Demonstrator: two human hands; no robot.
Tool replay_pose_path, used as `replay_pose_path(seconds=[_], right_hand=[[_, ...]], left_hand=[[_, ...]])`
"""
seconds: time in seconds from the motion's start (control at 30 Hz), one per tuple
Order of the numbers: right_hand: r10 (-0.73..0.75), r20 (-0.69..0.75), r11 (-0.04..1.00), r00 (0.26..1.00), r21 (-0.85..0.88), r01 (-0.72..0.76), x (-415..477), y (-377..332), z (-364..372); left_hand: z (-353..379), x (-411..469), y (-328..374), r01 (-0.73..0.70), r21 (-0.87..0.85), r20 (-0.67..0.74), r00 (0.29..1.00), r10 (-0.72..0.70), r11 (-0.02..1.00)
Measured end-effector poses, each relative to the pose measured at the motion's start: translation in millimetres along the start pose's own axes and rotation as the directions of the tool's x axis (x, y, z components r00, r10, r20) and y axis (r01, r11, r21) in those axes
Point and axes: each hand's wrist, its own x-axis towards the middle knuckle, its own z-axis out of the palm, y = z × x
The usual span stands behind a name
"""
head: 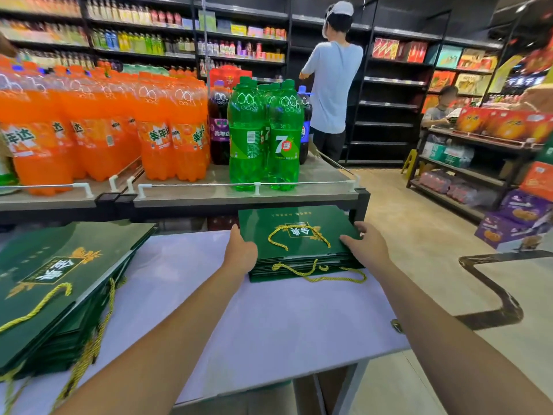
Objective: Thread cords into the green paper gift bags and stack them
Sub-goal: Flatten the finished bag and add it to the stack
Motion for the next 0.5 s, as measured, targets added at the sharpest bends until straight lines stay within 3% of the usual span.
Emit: replay_pose_path(seconds=[0.13,0.5], right_hand=[[0.069,-0.050,0.992,0.996,0.107,-0.063,8.1,11.7,1.3],[-0.031,-0.057,1.000,0.998,-0.001,0.031,9.7,25.6,5.1]], left_hand=[[11.2,-10.5,2.5,-0.001,-0.192,-0.020,1.000,-0.002,0.981],[20.6,-16.8,-5.5,-0.082,-0.214,-0.081,0.995,0.066,0.973]])
